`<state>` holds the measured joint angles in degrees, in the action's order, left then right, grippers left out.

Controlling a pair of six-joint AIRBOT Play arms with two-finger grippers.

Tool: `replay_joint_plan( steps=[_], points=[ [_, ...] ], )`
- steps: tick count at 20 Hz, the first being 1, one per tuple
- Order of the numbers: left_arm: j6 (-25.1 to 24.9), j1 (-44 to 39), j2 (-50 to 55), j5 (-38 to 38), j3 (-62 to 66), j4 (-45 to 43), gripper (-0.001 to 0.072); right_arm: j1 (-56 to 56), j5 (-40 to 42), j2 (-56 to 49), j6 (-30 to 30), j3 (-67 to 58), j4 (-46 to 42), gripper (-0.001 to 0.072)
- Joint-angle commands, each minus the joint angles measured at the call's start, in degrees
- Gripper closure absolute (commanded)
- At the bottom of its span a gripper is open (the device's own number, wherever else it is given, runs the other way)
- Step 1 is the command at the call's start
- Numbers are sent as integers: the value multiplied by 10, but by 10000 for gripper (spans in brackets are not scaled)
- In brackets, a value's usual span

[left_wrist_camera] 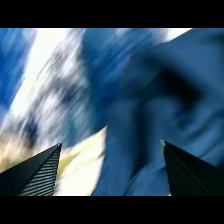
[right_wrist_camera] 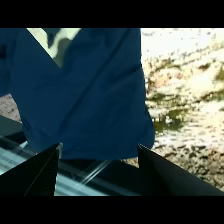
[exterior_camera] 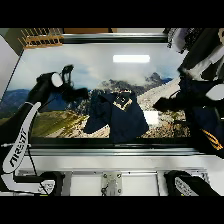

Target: Fold the clothes and pants, and hang the long-sleeved shirts on hangers.

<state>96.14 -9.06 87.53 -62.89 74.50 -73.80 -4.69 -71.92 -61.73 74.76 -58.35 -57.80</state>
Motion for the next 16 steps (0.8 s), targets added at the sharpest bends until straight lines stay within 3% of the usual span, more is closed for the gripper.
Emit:
replay_joint_plan(
  steps=[1, 3, 8, 15, 16],
  points=[
    [-71, 74, -8, -51, -113, 107, 32, -27, 32, -29, 57, 102, -5, 198],
    [-107, 86, -17, -50, -170, 157, 31, -42, 43, -44, 61, 131, -5, 198],
    [-120, 52, -18, -17, -239, 170, 32, -41, 61, -53, 61, 138, 13, 198],
    [-117, -38, 23, 20, -195, 169, 32, -42, 62, -53, 61, 138, 14, 197],
    [-112, -43, 37, 16, -181, 169, 107, -41, 62, -54, 61, 138, 15, 198]
  ],
)
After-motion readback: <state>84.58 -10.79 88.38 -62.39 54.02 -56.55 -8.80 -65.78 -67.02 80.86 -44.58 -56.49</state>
